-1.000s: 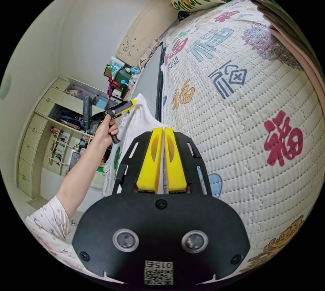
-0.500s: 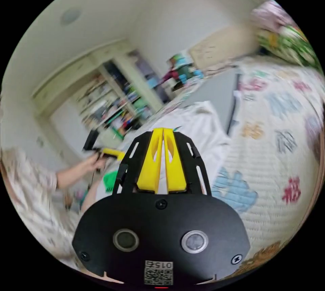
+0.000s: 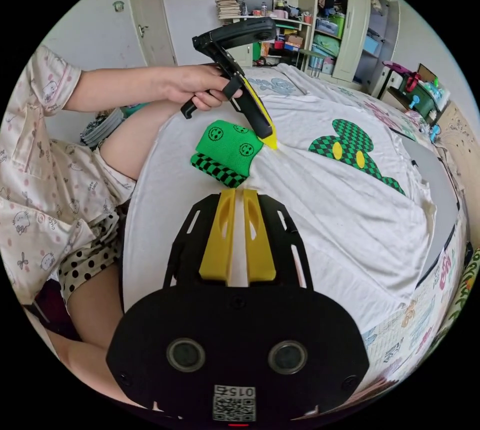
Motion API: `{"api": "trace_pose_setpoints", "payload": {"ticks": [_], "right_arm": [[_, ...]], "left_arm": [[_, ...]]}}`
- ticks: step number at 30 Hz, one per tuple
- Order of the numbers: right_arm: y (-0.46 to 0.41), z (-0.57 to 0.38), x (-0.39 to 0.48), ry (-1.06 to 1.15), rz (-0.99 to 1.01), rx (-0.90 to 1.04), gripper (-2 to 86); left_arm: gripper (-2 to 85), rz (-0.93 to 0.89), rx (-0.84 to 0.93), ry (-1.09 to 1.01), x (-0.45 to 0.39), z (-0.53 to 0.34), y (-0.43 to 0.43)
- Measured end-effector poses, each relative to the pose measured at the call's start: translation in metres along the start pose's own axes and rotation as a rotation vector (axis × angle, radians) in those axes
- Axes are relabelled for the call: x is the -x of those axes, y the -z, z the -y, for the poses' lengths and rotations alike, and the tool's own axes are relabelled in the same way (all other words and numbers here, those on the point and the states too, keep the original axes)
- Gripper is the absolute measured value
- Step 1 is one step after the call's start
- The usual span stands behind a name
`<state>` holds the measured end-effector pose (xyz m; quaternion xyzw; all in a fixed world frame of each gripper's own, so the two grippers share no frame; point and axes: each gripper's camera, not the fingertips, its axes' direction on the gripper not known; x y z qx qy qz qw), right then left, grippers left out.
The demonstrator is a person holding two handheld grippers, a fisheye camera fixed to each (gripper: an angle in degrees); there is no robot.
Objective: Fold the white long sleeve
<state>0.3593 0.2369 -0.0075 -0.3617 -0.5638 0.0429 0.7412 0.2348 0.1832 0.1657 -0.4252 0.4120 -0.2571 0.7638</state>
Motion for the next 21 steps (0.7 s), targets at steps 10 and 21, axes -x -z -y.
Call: {"api": "trace_pose_setpoints", "payload": {"ticks": [10,21], "right_arm": [[-0.080,-0.108,0.012,0.017,0.109,0.098,-0.5],[-0.158,-0.169,-0.012,-0.040,0.128,0.114,-0.5]], "left_arm": [[0.3,0.073,-0.013,-0.023,-0.010,-0.056,-0.039],[0.8,0.119,-0.070,-0.047,-0.007,-0.152,-0.087]]}}
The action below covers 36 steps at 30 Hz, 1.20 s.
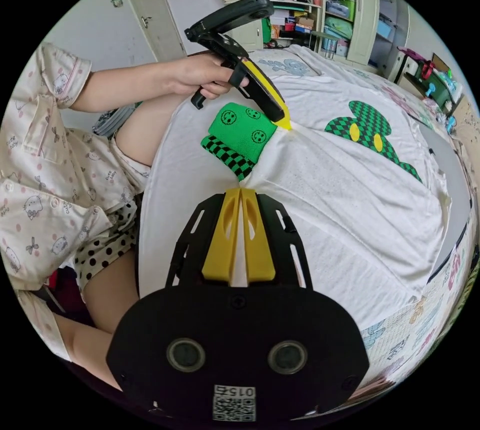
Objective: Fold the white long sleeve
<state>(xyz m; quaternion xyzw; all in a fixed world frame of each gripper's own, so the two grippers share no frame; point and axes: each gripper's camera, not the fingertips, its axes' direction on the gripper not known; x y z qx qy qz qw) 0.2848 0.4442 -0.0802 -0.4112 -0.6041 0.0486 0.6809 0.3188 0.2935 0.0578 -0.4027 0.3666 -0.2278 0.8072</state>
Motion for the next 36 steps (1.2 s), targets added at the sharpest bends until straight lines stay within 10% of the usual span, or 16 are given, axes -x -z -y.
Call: {"api": "trace_pose_setpoints", "payload": {"ticks": [4,8,15,23,36], "right_arm": [[-0.019,-0.013,-0.025,-0.153,0.058,0.111,-0.6],[-0.010,-0.032,-0.024,-0.313,0.080,-0.187,-0.6],[-0.089,0.005,-0.029,-0.556,-0.070,-0.319,-0.5],[-0.217,0.062,-0.053,-0.583,-0.272,0.040,-0.5],[-0.316,0.095,-0.069,-0.477,-0.407,0.248,-0.6]], "left_arm": [[1.3,-0.196,-0.061,0.079,0.035,-0.057,-0.008],[0.0,-0.454,-0.370,0.228,0.121,-0.153,0.039],[7.7,-0.279,-0.788,0.724,0.320,-0.332,0.099],[11.7,-0.350,-0.895,1.045,0.502,-0.413,0.053],[11.4,-0.144,-0.936,1.152,0.545,-0.427,0.033]]}}
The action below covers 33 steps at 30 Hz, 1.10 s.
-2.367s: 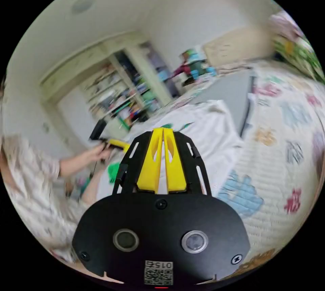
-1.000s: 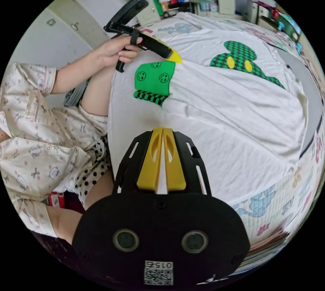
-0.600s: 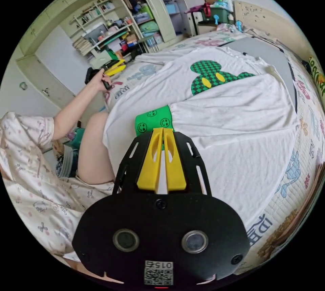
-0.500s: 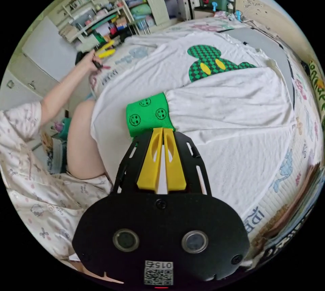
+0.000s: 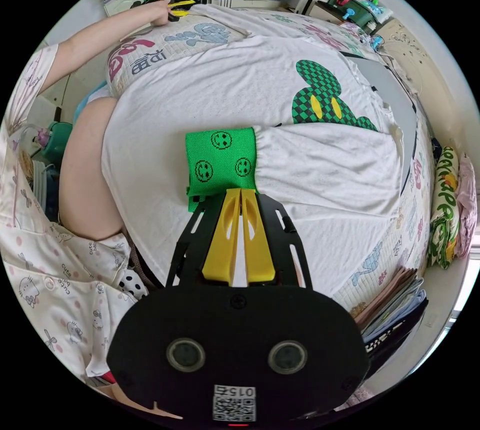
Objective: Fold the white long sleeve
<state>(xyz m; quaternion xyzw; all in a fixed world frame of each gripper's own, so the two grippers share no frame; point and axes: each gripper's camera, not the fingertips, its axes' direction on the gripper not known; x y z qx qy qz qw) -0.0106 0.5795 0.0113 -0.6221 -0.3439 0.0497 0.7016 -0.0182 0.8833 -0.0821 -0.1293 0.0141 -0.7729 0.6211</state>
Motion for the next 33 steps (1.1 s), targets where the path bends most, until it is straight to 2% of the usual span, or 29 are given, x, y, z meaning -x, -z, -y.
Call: {"api": "trace_pose_setpoints", "payload": {"ticks": [3,7,14,16,19,21,25,27,29,33], "right_arm": [[-0.011,0.001,0.005,0.009,-0.019,0.000,-0.6],[-0.020,0.003,0.011,0.033,-0.047,0.008,-0.6],[-0.013,0.003,0.008,0.011,-0.046,0.004,-0.6],[-0.008,0.003,0.008,0.006,-0.049,0.000,-0.6],[0.005,0.002,0.005,-0.003,-0.049,-0.008,-0.6],[0.015,0.000,0.003,-0.009,-0.050,-0.018,-0.6],[0.044,-0.003,-0.002,-0.013,-0.064,-0.036,-0.6],[0.060,-0.004,-0.003,-0.013,-0.075,-0.043,-0.6],[0.083,-0.004,-0.009,-0.019,-0.079,-0.054,-0.6],[0.124,-0.007,-0.034,-0.088,-0.012,-0.093,-0.6]], "left_arm": [[13.4,0.121,-0.110,-0.048,0.002,0.017,0.022],[13.0,0.057,0.072,0.040,0.038,0.061,-0.017],[9.9,0.089,0.129,0.029,0.024,0.091,-0.069],[6.9,0.082,0.135,0.030,0.018,0.093,-0.078],[0.7,-0.059,0.201,-0.013,0.002,0.093,-0.103],[0.0,-0.073,0.206,-0.080,-0.023,0.087,-0.111],[-0.6,0.025,0.115,-0.166,-0.080,0.071,-0.115],[-0.7,-0.049,0.076,-0.219,-0.111,0.067,-0.117],[-0.7,-0.171,0.085,-0.413,-0.181,0.053,-0.121],[-0.8,-0.245,0.090,-0.662,-0.288,-0.004,-0.122]]}}
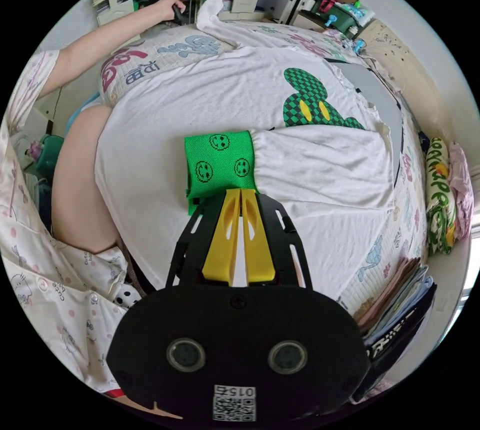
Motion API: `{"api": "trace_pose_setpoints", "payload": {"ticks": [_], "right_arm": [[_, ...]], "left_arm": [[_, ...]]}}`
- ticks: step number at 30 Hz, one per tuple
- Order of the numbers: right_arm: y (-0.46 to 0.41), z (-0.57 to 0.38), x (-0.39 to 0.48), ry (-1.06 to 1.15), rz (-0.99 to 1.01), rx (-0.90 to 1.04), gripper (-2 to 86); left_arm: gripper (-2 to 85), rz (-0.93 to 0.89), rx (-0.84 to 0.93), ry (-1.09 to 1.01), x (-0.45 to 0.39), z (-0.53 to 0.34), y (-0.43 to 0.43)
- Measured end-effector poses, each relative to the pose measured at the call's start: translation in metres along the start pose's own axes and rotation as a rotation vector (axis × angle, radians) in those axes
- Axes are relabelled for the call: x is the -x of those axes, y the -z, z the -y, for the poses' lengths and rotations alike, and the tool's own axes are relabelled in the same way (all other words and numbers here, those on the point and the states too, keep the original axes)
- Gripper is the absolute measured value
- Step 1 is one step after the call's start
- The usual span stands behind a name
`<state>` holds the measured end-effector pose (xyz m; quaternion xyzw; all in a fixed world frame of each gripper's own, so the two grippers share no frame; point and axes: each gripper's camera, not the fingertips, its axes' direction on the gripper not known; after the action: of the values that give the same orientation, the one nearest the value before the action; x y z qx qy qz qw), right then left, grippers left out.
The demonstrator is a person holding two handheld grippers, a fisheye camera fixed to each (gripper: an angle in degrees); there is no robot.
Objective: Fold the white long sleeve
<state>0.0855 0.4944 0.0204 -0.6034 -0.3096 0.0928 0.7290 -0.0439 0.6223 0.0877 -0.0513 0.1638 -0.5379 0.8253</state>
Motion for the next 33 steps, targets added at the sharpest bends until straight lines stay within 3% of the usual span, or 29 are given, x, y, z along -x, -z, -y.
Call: {"api": "trace_pose_setpoints", "payload": {"ticks": [3,5,7,13,17,22,28,29,33], "right_arm": [[0.040,-0.001,-0.028,-0.080,0.079,-0.035,-0.6],[0.081,-0.009,-0.055,-0.147,0.153,-0.096,-0.4],[0.116,-0.023,-0.079,-0.219,0.226,-0.174,0.3],[0.196,-0.065,-0.185,-0.555,0.639,-0.371,9.2],[0.243,-0.066,-0.234,-0.718,0.776,-0.498,11.9],[0.272,-0.043,-0.263,-0.800,0.917,-0.476,14.8],[0.318,-0.037,-0.265,-0.877,0.880,-0.560,7.0],[0.329,-0.035,-0.265,-0.890,0.861,-0.560,2.9],[0.384,-0.028,-0.255,-0.838,0.751,-0.613,1.0]], "left_arm": [[-0.8,-0.200,0.100,-0.146,-0.089,-0.003,-0.036],[-0.8,-0.407,0.298,-0.299,-0.175,-0.029,-0.072],[-0.7,-0.502,0.405,-0.406,-0.240,-0.063,-0.092],[-0.6,-0.548,0.761,-0.705,-0.398,-0.148,-0.146],[-0.5,-0.532,0.831,-0.855,-0.447,-0.163,-0.153],[-0.5,-0.504,0.928,-1.056,-0.487,-0.166,-0.162],[-0.1,-0.486,0.845,-1.099,-0.501,-0.133,-0.141],[0.2,-0.488,0.846,-1.088,-0.499,-0.124,-0.139],[1.8,-0.538,0.786,-0.978,-0.485,-0.076,-0.127]]}}
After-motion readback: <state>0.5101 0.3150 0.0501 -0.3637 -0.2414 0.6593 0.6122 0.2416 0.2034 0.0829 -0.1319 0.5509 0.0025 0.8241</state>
